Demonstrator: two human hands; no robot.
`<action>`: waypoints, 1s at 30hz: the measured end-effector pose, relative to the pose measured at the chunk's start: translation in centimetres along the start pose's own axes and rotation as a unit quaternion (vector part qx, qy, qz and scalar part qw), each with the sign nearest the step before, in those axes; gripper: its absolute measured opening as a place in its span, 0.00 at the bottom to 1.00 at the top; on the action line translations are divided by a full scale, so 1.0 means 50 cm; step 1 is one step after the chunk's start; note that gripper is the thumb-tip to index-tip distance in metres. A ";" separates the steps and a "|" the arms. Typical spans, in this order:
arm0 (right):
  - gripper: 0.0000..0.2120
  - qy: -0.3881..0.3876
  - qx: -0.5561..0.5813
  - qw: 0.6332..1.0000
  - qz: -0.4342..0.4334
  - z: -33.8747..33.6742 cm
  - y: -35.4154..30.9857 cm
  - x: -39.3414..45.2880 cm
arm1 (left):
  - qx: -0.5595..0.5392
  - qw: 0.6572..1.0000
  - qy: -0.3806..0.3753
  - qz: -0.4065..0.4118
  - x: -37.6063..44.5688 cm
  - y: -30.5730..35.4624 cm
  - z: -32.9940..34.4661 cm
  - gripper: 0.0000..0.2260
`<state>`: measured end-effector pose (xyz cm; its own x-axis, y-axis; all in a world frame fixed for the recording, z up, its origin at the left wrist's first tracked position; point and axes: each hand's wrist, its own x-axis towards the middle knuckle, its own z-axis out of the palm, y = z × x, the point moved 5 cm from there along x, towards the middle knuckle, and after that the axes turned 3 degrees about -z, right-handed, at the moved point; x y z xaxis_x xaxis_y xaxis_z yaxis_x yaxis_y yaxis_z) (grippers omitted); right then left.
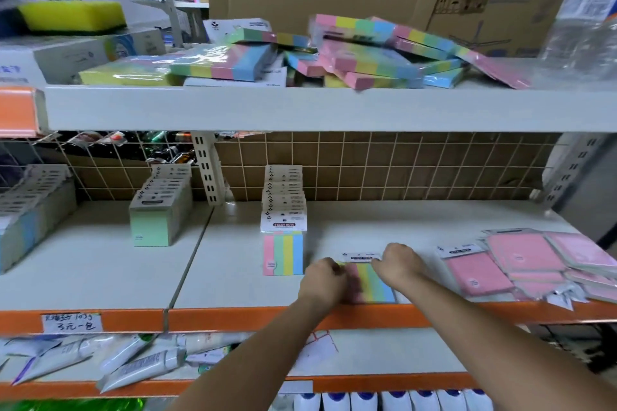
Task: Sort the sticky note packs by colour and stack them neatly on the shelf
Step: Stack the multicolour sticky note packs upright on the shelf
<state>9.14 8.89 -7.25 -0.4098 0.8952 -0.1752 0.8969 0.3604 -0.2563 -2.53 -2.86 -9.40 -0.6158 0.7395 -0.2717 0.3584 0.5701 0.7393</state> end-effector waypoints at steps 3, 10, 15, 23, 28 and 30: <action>0.18 -0.038 0.008 0.999 0.025 0.014 0.027 -0.012 | -0.060 0.998 -0.026 -0.015 -0.002 0.008 0.030 0.09; 0.16 -0.060 0.022 0.998 0.008 0.030 0.016 -0.014 | -0.107 0.991 -0.037 -0.070 0.057 -0.027 0.085 0.05; 0.17 -0.042 0.020 0.999 0.007 0.022 0.006 -0.015 | -0.126 0.988 -0.015 -0.085 0.069 -0.034 0.091 0.09; 0.17 -0.005 0.069 0.997 -0.015 -0.003 -0.033 -0.021 | -0.192 0.976 -0.001 -0.101 0.019 0.000 0.006 0.12; 0.18 0.028 0.143 0.989 -0.036 -0.008 -0.075 -0.032 | -0.157 0.984 0.070 -0.037 0.010 0.002 -0.050 0.10; 0.19 0.032 0.161 0.985 -0.050 0.000 -0.097 -0.036 | -0.152 0.984 0.085 -0.032 0.012 -0.013 -0.065 0.08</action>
<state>5.53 5.55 -5.69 -0.4729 0.8778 -0.0770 0.7493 0.3546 -0.5592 -5.41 -3.96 -8.04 -0.7485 0.6201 -0.2351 0.1043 0.4601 0.8817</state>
